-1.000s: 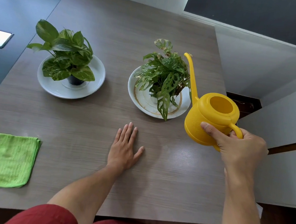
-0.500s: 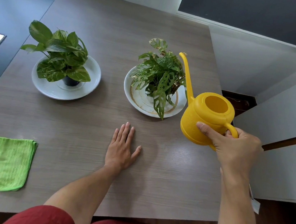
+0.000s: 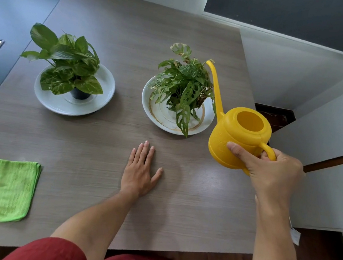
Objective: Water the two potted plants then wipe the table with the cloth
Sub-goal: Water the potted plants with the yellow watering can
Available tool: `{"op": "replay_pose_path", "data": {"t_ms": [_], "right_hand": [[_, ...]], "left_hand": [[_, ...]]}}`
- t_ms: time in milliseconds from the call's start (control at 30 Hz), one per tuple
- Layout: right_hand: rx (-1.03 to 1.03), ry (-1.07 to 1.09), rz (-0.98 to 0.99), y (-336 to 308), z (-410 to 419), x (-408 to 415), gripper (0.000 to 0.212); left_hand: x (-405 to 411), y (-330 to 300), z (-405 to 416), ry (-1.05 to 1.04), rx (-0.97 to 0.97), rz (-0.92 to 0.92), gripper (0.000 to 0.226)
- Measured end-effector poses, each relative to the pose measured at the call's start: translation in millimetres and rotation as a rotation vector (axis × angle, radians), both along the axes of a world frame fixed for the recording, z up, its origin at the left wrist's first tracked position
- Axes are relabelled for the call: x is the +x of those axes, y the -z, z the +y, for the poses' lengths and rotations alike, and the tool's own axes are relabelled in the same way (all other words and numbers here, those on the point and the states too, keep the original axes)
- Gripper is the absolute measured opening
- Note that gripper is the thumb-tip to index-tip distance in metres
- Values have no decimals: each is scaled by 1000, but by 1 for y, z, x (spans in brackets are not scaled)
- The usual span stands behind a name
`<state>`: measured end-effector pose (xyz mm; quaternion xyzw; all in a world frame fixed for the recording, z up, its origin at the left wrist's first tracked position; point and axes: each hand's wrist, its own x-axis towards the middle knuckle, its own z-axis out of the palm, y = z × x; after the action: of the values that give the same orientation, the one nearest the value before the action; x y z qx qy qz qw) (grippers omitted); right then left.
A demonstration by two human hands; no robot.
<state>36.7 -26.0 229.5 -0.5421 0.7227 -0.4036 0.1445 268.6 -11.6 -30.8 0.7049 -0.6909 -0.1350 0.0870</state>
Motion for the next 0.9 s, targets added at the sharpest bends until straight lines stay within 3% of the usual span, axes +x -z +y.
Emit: {"op": "replay_pose_path", "data": {"t_ms": [533,900], "right_hand": [[28,-10,-29,-11,2,9,69],[0,-14,-7,-9,0,8,78]], "left_hand": [[1,-1,0,7,17,-7,83],[0,-1,0,5,12,1,83]]}}
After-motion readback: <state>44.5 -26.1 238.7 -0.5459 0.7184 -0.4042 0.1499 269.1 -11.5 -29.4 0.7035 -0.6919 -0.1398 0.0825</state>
